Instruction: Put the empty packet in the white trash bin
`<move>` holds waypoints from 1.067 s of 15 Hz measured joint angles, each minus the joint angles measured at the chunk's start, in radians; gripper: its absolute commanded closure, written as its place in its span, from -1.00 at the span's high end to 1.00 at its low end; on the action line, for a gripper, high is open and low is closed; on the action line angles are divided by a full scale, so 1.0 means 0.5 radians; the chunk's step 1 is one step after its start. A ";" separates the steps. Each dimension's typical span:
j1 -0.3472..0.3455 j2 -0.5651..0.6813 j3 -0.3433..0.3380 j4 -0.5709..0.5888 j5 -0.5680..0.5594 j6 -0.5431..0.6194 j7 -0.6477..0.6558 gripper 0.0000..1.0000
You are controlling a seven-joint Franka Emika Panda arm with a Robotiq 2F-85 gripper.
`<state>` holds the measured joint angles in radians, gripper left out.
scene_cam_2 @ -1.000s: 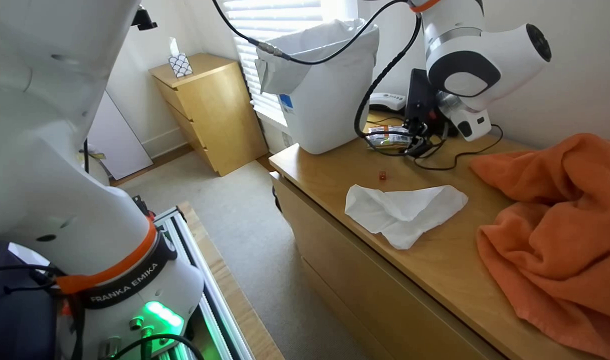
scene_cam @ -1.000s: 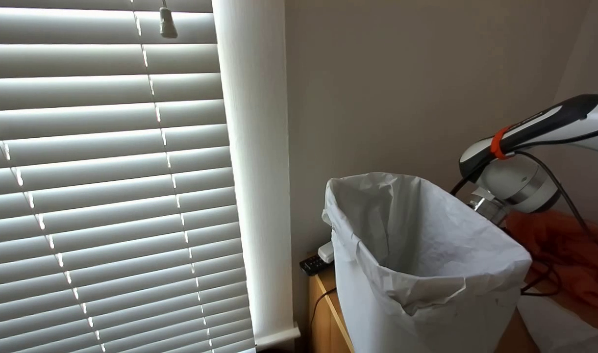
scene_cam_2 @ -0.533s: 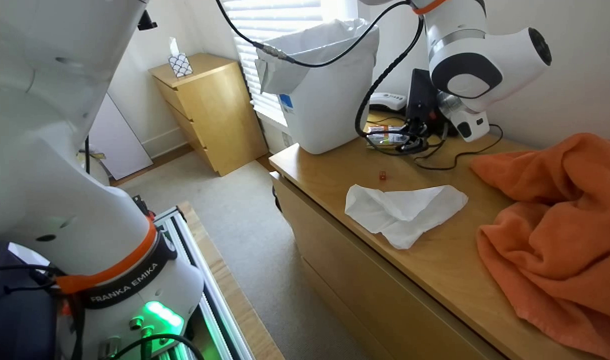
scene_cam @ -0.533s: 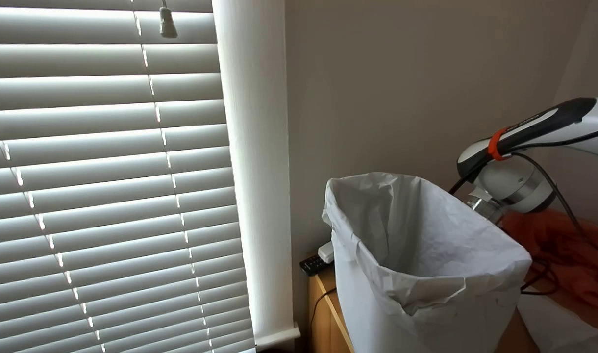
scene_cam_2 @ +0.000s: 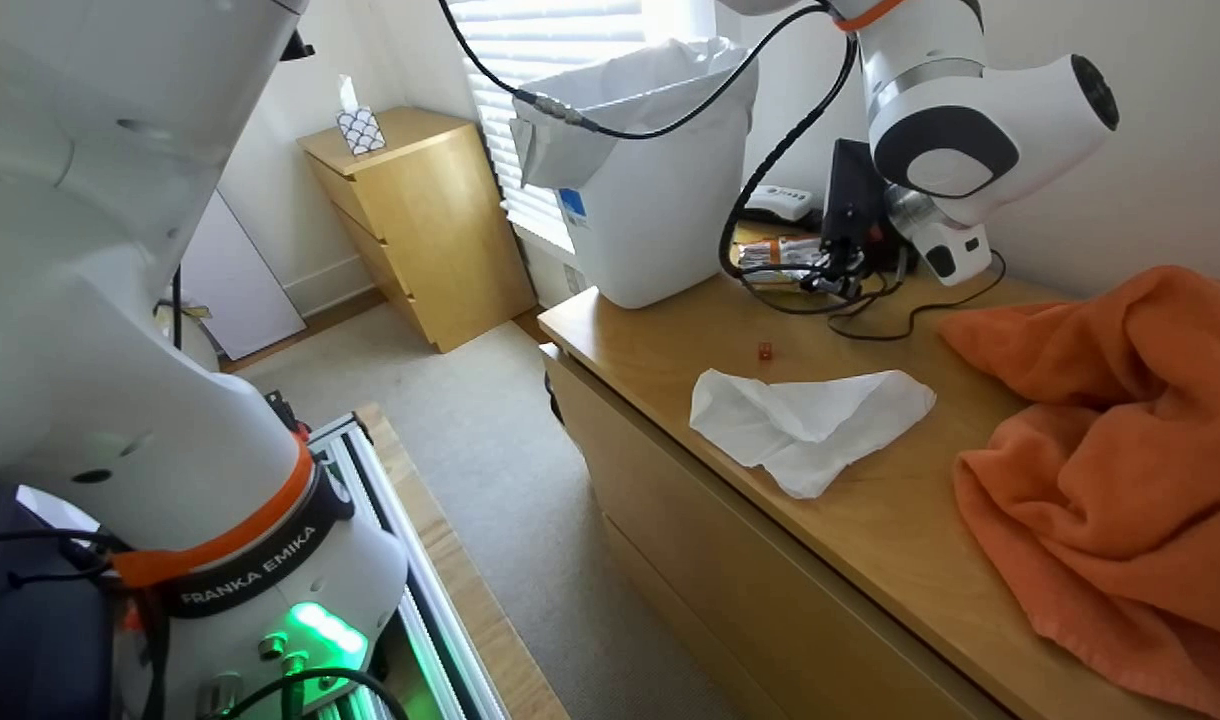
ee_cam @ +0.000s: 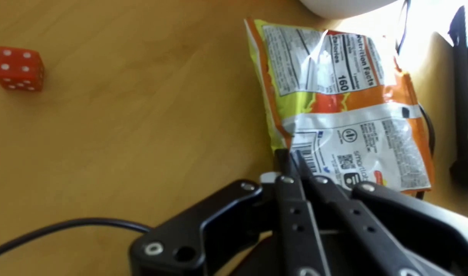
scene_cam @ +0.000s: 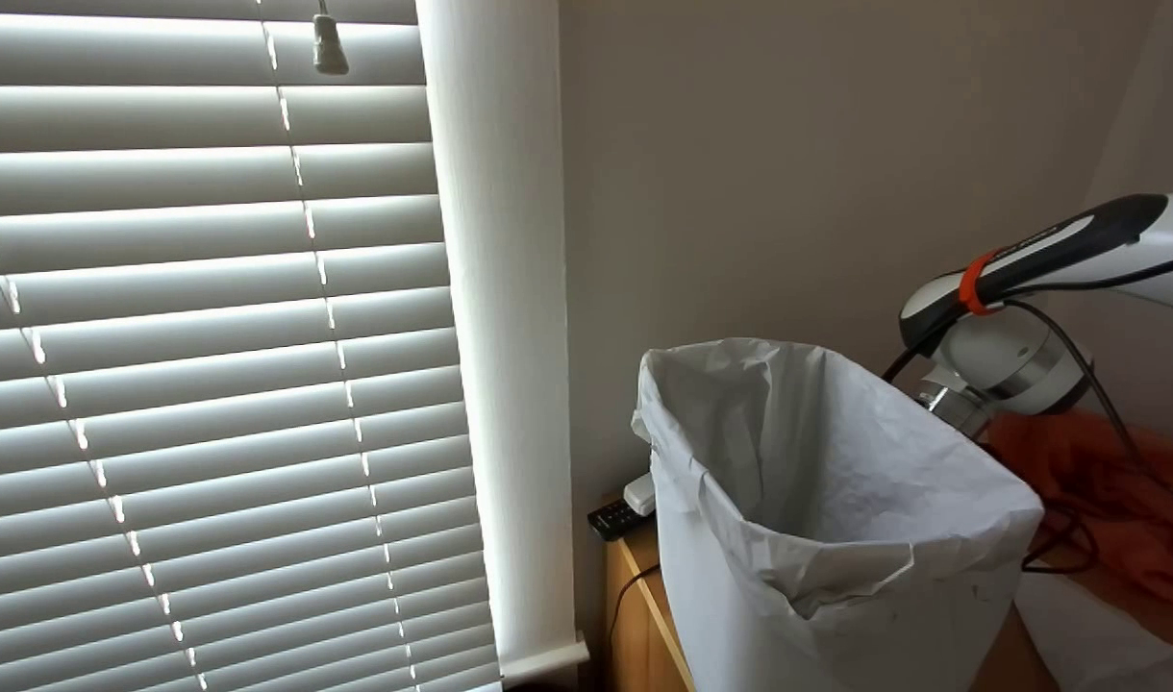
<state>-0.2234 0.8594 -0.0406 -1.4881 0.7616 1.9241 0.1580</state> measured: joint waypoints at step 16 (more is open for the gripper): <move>-0.061 -0.426 -0.191 -0.215 -0.227 -0.013 0.046 -0.97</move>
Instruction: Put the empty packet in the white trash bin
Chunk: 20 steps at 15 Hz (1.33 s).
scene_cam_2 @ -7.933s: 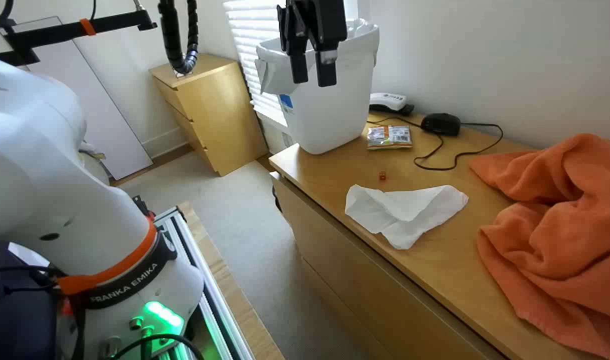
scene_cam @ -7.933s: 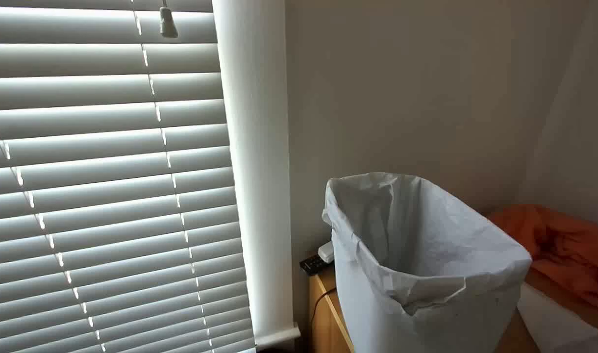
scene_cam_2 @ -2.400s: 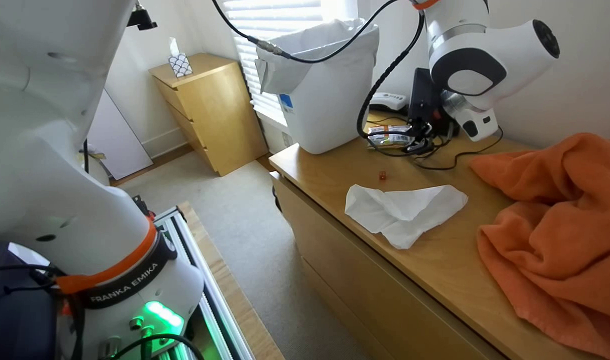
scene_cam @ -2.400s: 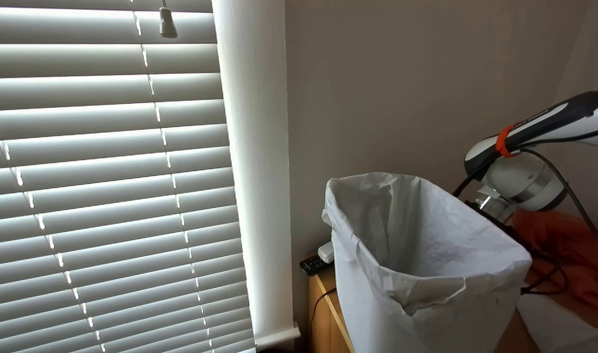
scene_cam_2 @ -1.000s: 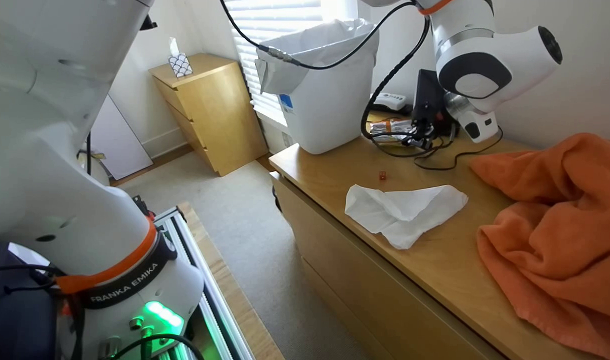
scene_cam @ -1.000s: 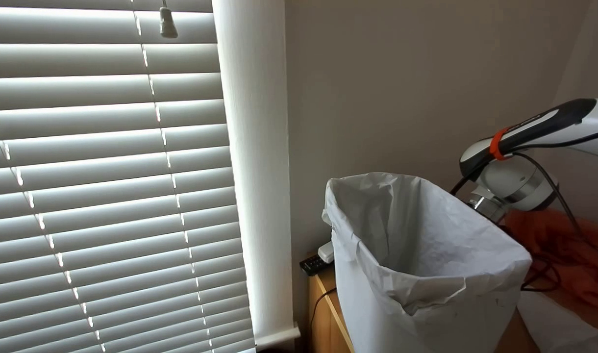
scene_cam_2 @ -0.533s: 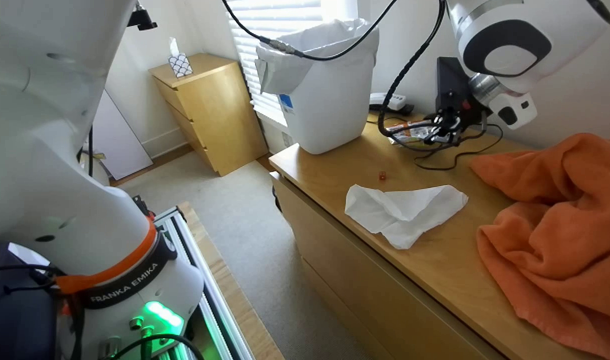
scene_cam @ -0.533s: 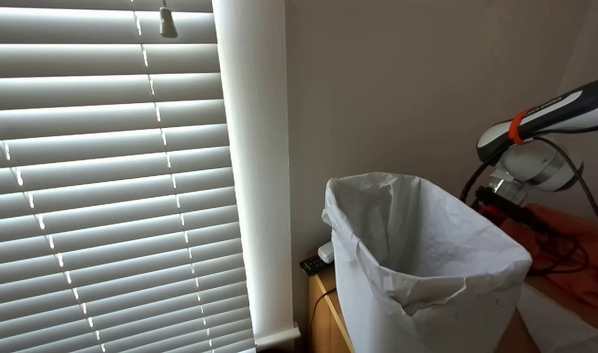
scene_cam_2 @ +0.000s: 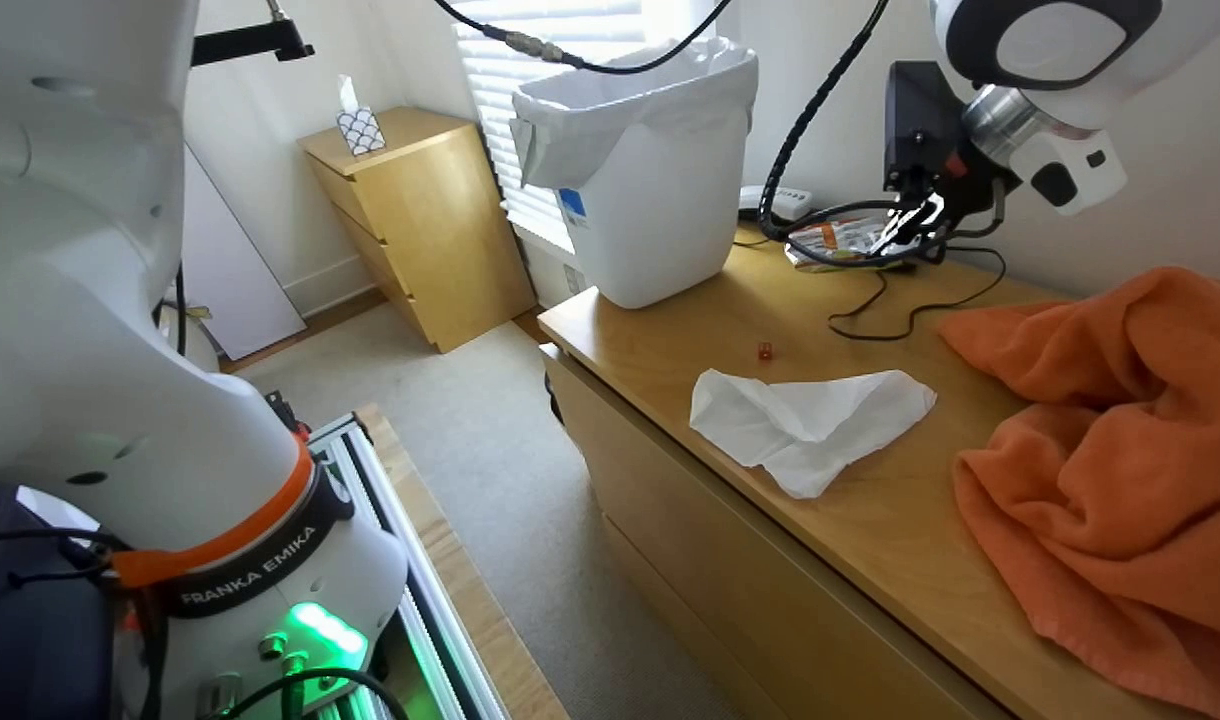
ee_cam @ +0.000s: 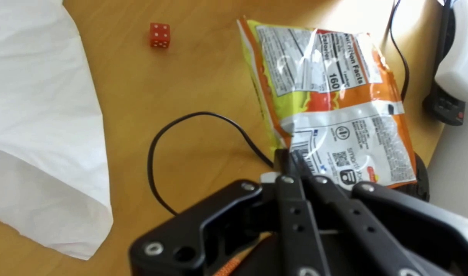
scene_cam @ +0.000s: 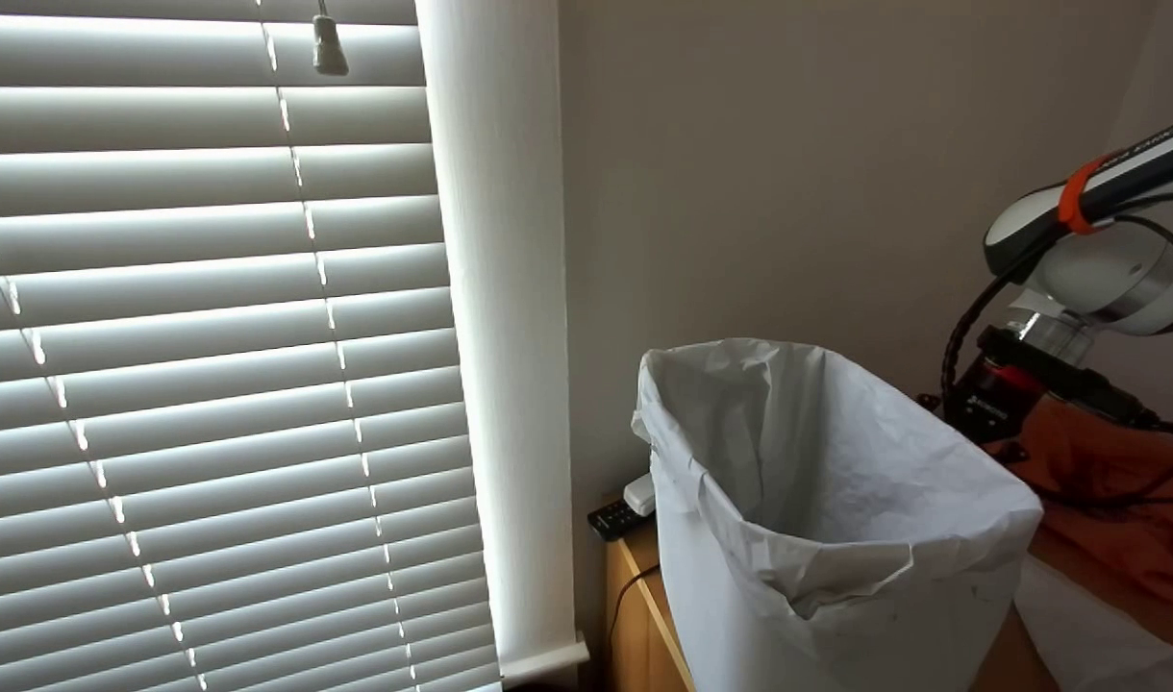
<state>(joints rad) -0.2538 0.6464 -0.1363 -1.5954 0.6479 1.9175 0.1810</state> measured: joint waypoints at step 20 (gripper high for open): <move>-0.124 -0.491 -0.070 0.000 -0.053 -0.263 -0.007 -0.99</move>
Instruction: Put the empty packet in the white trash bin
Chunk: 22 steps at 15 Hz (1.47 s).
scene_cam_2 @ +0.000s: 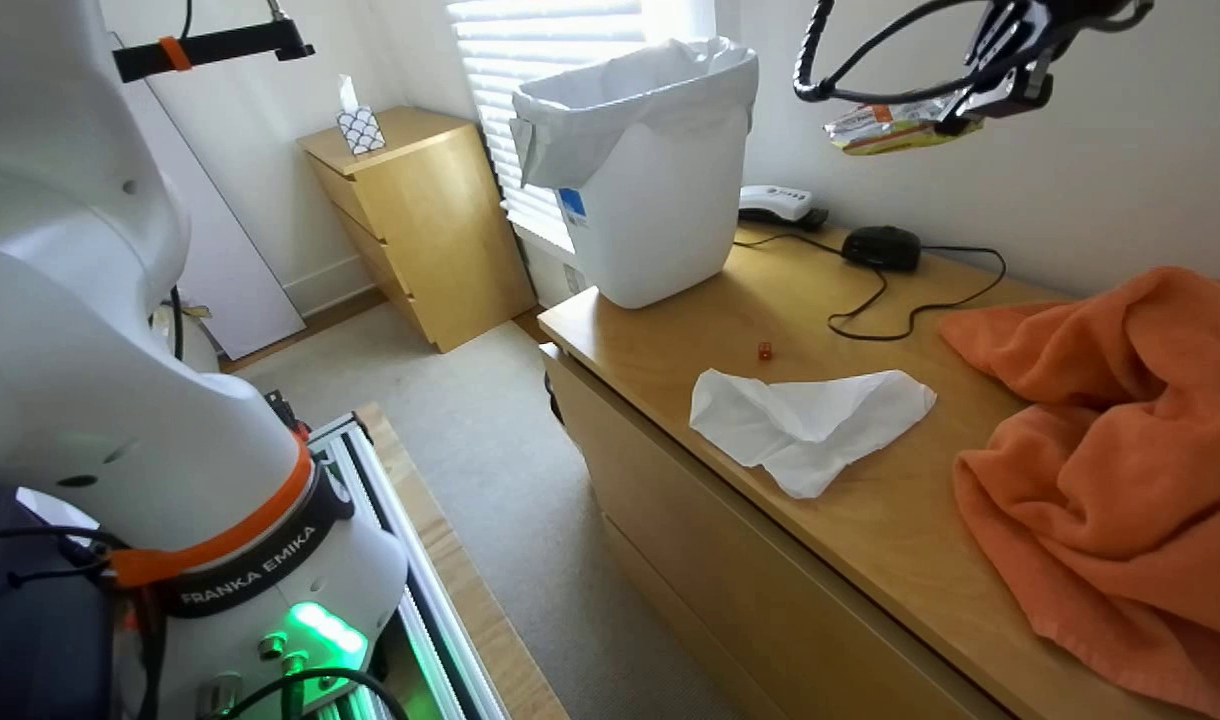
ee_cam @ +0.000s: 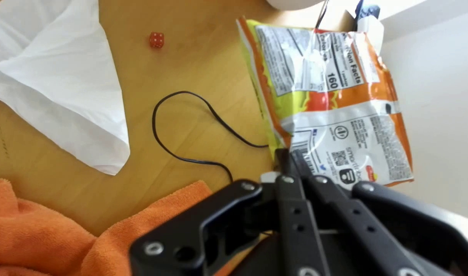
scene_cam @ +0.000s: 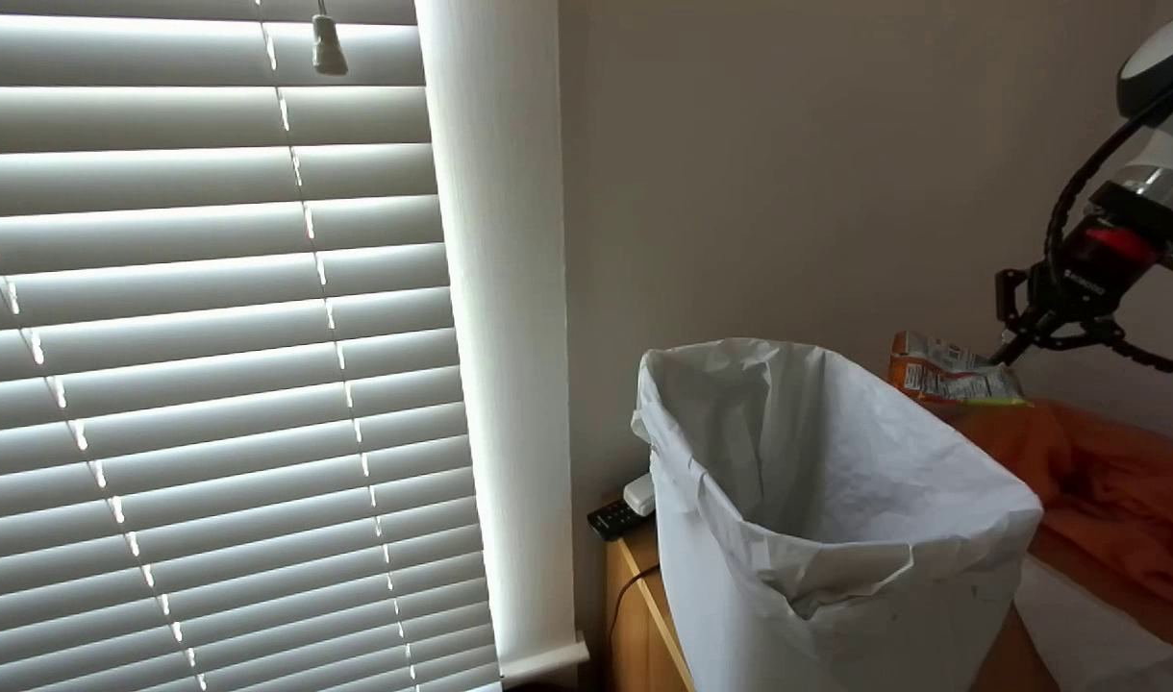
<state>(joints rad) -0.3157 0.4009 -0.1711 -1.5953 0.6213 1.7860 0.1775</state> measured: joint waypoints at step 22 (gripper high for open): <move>0.183 -0.472 0.055 0.013 0.125 -0.417 -0.032 -0.99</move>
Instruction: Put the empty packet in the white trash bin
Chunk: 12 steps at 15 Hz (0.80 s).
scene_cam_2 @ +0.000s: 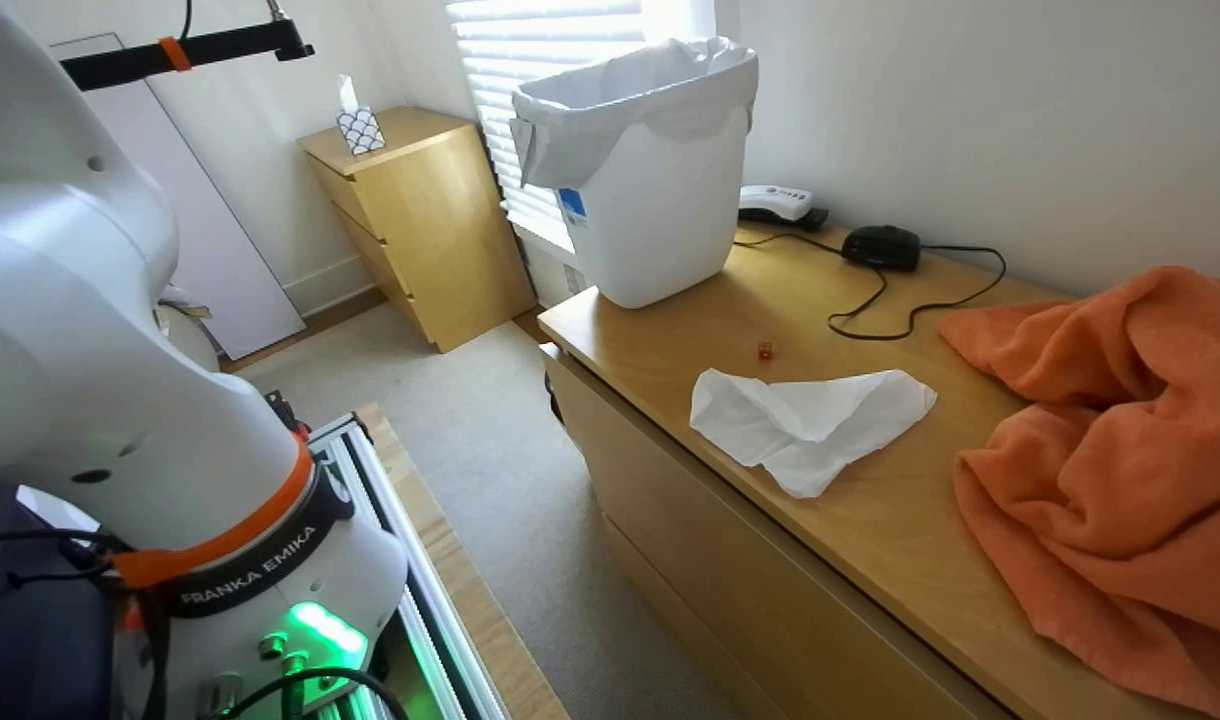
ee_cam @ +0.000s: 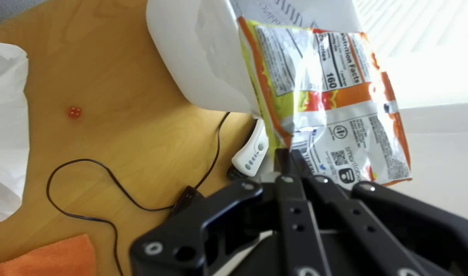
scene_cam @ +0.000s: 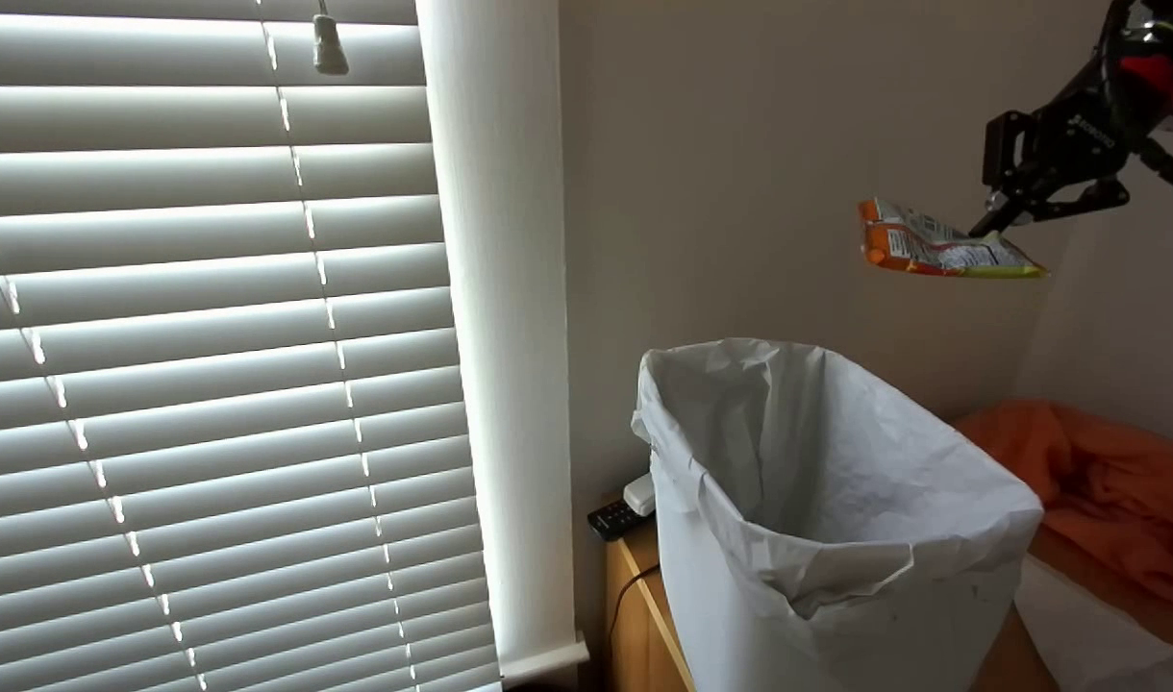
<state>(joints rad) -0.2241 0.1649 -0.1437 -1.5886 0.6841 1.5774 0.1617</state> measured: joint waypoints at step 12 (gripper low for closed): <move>0.263 -0.173 0.134 -0.098 -0.083 -0.056 0.157 -0.99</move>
<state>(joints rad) -0.0925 0.0786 -0.0769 -1.6375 0.6426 1.5491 0.2404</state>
